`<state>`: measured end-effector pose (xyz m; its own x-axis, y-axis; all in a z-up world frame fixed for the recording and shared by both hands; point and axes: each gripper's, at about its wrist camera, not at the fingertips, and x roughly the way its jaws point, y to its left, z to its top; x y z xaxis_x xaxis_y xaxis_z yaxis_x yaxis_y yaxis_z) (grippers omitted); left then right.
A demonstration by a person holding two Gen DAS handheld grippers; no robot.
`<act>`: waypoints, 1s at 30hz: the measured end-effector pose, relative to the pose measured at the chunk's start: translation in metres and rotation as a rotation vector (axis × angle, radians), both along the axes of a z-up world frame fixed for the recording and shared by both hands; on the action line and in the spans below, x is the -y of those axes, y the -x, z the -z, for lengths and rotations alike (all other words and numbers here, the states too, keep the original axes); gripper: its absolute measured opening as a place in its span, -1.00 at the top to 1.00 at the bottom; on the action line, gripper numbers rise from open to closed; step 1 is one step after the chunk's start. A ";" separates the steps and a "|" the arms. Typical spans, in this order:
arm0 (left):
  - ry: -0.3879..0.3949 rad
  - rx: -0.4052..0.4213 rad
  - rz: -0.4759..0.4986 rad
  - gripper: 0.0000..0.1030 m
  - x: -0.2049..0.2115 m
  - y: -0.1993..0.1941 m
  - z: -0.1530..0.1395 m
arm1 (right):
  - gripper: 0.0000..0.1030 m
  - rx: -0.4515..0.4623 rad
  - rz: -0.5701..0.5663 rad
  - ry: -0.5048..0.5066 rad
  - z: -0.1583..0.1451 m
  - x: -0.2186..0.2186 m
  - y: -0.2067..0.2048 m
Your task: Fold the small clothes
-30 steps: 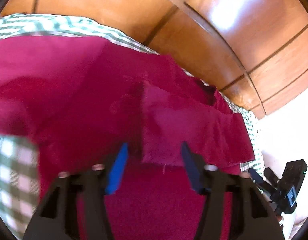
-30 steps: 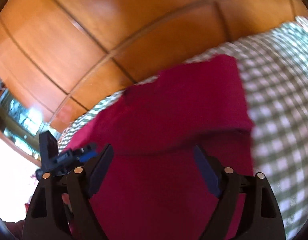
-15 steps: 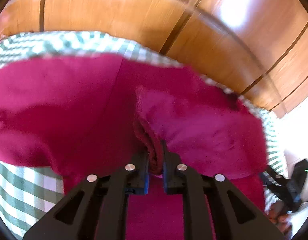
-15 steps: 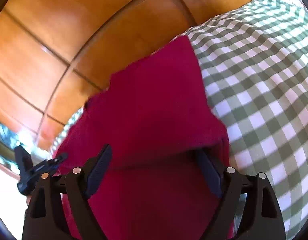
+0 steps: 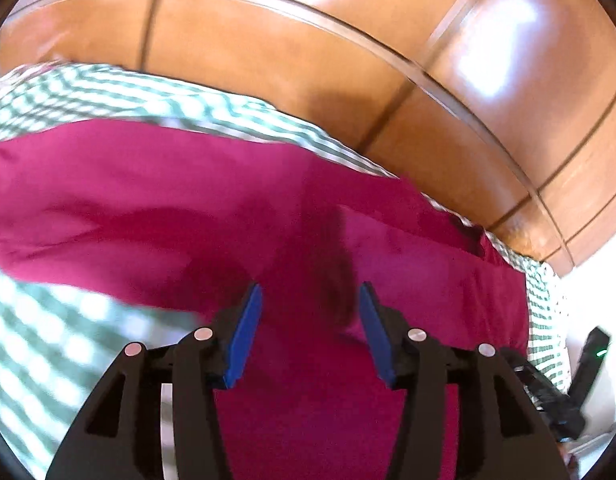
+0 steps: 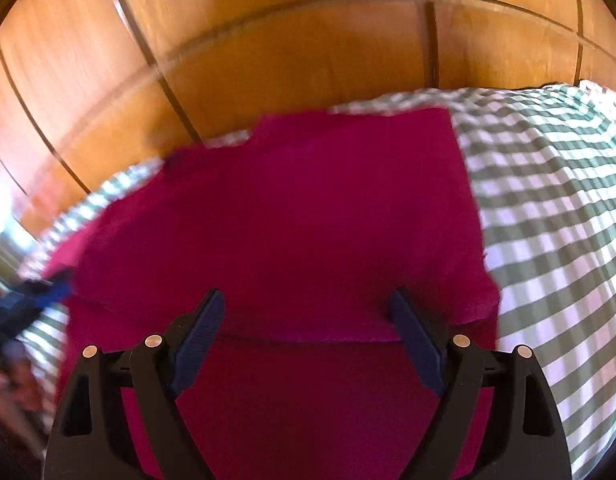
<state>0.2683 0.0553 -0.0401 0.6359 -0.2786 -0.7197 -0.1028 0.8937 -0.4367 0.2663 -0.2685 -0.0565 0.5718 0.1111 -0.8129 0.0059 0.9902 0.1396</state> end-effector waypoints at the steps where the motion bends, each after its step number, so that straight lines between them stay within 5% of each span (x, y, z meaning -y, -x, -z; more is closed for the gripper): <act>1: 0.008 -0.004 -0.019 -0.10 -0.012 0.007 0.000 | -0.82 0.017 -0.017 0.040 0.002 -0.007 0.001; 8: 0.116 -0.075 -0.242 -0.15 -0.126 0.066 0.019 | -0.93 0.010 -0.035 0.121 0.008 -0.017 0.001; 16: 0.243 -0.051 -0.672 -0.24 -0.273 0.120 0.029 | -0.93 0.000 -0.038 0.162 0.009 -0.026 -0.002; 18: 0.288 -0.044 -0.702 -0.23 -0.295 0.122 0.031 | -0.93 0.006 -0.038 0.162 0.010 -0.026 -0.001; 27: 0.207 -0.111 -0.723 0.80 -0.339 0.075 0.042 | -0.93 0.012 -0.035 0.175 0.010 -0.028 0.000; 30: 0.185 -0.098 -0.707 0.86 -0.335 0.073 0.033 | -0.93 0.014 -0.035 0.178 0.010 -0.028 0.000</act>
